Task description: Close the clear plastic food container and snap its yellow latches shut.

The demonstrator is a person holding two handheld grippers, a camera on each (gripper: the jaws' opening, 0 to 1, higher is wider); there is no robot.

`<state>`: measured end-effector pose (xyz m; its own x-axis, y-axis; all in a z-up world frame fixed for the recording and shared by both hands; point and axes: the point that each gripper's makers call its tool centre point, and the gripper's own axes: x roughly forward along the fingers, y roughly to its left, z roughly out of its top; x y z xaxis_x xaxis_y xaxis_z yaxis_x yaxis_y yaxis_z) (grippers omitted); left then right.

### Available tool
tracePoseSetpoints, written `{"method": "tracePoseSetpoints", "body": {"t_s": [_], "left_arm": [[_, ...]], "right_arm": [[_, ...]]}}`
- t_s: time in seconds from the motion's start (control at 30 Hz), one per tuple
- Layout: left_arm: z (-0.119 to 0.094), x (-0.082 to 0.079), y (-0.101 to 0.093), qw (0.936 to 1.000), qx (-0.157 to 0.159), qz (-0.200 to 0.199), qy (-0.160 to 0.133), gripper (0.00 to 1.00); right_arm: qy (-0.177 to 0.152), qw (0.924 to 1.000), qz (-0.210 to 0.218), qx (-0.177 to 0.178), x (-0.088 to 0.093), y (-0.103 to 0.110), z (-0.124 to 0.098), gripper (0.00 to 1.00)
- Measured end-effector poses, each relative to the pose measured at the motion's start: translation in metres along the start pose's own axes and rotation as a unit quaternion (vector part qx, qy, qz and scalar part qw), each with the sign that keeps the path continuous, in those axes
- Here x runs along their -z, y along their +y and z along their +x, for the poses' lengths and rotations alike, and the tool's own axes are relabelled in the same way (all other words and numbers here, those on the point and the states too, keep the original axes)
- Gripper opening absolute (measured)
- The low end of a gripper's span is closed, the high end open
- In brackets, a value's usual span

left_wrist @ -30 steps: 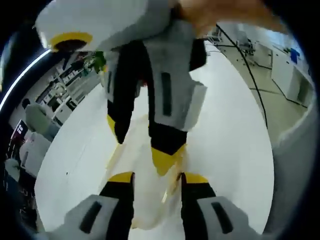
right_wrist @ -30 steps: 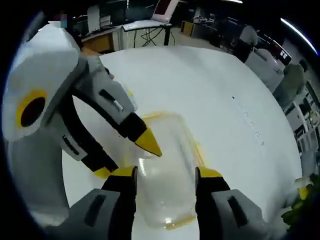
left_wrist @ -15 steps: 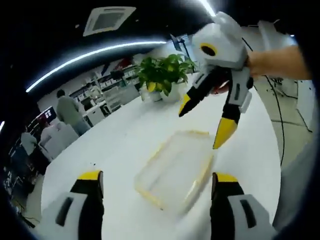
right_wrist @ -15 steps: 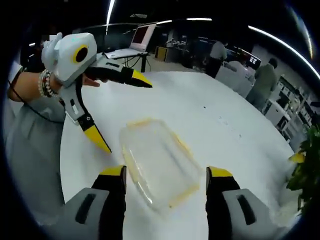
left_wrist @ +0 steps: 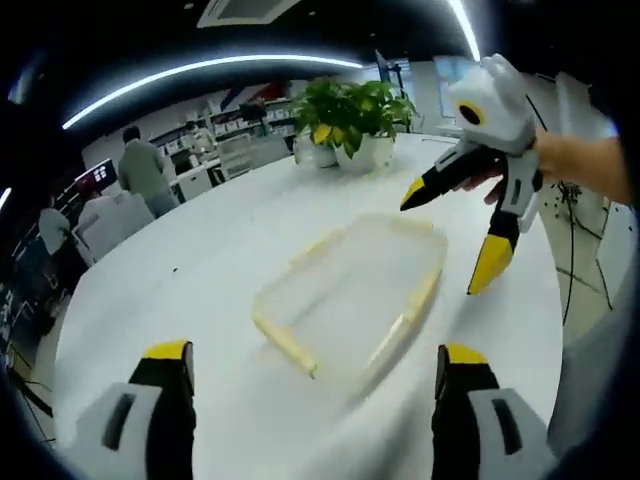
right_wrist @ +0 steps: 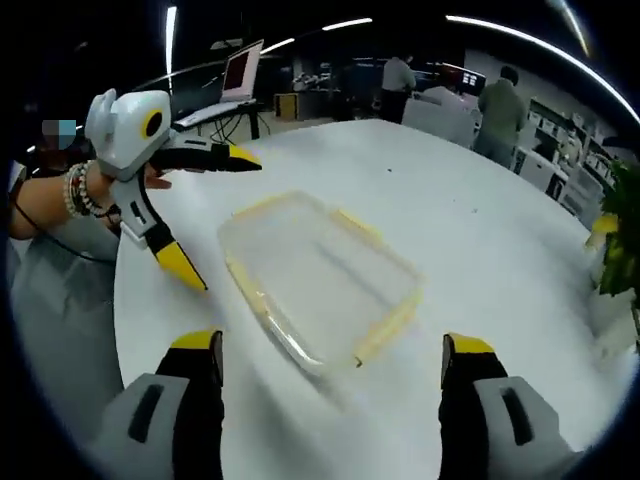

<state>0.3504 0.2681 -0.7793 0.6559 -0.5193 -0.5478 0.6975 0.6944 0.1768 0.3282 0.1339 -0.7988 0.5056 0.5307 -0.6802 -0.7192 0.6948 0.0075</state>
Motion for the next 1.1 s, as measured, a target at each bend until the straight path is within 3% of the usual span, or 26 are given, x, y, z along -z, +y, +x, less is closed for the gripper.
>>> {"method": "tracePoseSetpoints", "body": {"t_s": [0.33,0.5,0.67,0.73,0.83,0.9,1.1], "left_arm": [[0.012,0.012,-0.002,0.9997,0.011,0.002,0.023,0.96],[0.017,0.011,-0.006,0.9997,0.016,-0.003,0.018,0.94],[0.021,0.009,-0.005,0.9998,0.017,0.002,0.013,0.83],[0.022,0.006,-0.007,0.9997,0.023,0.0,0.006,0.81],[0.023,0.001,-0.011,0.9993,0.033,0.019,-0.004,0.67],[0.025,0.002,-0.009,0.9996,0.017,0.024,-0.004,0.67],[0.025,0.003,-0.007,0.9996,0.023,0.016,-0.002,0.67]], "right_arm": [[0.008,0.9998,0.016,-0.013,0.008,0.004,0.018,0.83],[0.007,0.9995,0.02,-0.025,0.008,0.009,0.027,0.81],[0.005,0.9995,0.002,-0.031,0.006,0.014,0.033,0.74],[0.003,0.9995,0.006,-0.032,0.005,0.014,0.036,0.76],[-0.003,0.9997,0.002,-0.024,0.004,0.009,0.037,0.68],[-0.011,0.9996,0.013,-0.024,0.002,0.008,0.036,0.66],[-0.013,0.9998,0.008,-0.013,0.003,0.003,0.037,0.59]]}}
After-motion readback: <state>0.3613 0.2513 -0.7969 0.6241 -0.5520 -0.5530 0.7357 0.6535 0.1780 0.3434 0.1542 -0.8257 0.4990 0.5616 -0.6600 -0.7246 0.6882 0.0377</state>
